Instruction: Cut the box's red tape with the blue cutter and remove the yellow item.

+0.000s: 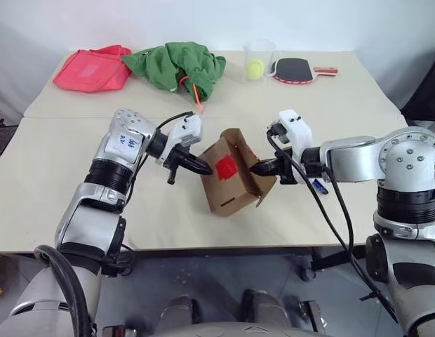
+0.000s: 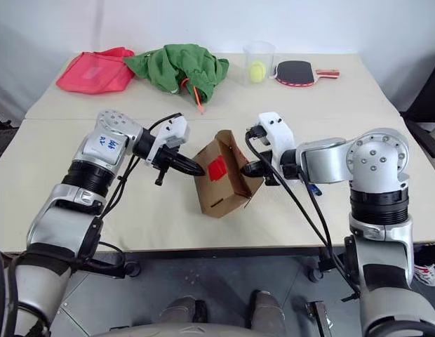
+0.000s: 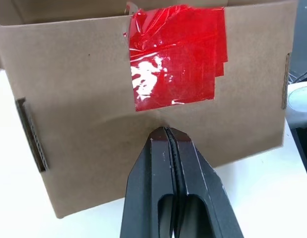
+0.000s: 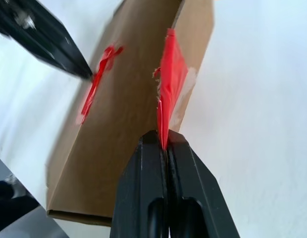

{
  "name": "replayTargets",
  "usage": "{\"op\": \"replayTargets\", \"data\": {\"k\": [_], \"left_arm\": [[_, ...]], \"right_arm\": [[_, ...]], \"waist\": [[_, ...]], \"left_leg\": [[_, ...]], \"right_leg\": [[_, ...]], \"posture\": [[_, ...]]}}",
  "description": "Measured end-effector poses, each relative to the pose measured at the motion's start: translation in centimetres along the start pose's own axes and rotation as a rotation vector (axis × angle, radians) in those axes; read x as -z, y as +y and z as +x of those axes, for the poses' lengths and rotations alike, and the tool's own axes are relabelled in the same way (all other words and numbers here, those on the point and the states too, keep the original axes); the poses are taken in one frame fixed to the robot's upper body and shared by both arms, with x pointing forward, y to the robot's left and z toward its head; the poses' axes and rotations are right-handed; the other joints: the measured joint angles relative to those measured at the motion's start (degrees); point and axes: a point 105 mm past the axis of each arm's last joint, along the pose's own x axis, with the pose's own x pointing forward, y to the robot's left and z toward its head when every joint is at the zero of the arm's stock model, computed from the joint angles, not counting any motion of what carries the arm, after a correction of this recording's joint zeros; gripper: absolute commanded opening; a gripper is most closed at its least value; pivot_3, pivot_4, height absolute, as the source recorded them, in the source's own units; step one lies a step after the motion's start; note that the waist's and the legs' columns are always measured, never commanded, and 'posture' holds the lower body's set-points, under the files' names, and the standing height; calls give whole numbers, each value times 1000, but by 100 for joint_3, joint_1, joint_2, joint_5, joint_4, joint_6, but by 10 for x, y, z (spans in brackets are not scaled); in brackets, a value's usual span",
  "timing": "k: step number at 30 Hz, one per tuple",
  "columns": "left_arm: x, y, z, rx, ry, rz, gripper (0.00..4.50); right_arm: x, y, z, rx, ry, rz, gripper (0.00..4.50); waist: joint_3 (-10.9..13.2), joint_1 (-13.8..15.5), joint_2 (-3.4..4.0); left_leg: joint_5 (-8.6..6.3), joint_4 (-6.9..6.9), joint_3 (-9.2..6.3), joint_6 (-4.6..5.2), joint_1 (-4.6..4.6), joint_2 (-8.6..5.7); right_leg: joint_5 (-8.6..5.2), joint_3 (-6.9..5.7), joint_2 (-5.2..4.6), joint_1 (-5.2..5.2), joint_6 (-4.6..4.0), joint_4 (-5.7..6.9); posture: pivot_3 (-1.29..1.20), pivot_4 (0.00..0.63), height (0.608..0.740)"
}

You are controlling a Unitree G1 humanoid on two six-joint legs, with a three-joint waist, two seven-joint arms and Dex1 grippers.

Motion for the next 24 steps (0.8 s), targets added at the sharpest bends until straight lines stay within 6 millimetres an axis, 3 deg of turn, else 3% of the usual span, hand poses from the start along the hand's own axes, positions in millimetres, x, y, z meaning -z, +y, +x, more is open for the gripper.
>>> {"op": "replayTargets", "data": {"k": [9, 19, 24], "left_arm": [[33, -6, 21, -4, 39, -122, 0], [32, 7, 10, -156, -73, -206, 0], [18, 6, -18, -186, -157, -267, 0]], "right_arm": [[-16, 28, -2, -86, -89, 16, 38], [-9, 36, -3, -89, -114, 130, 38], [-4, 34, -4, -72, -120, 147, 38]], "waist": [[4, 8, -6], [5, -44, -7], [5, -41, -8]], "left_leg": [[4, -7, 0, 14, -19, -4], [4, -12, 0, 14, -17, 0], [3, -13, -1, 15, -14, 1]], "right_leg": [[8, -1, -6, -9, 13, -14], [8, -2, -4, -9, 15, -22], [8, 1, -4, -8, 15, -24]], "posture": [[0, 150, 740], [0, 150, 740], [0, 150, 740]]}}
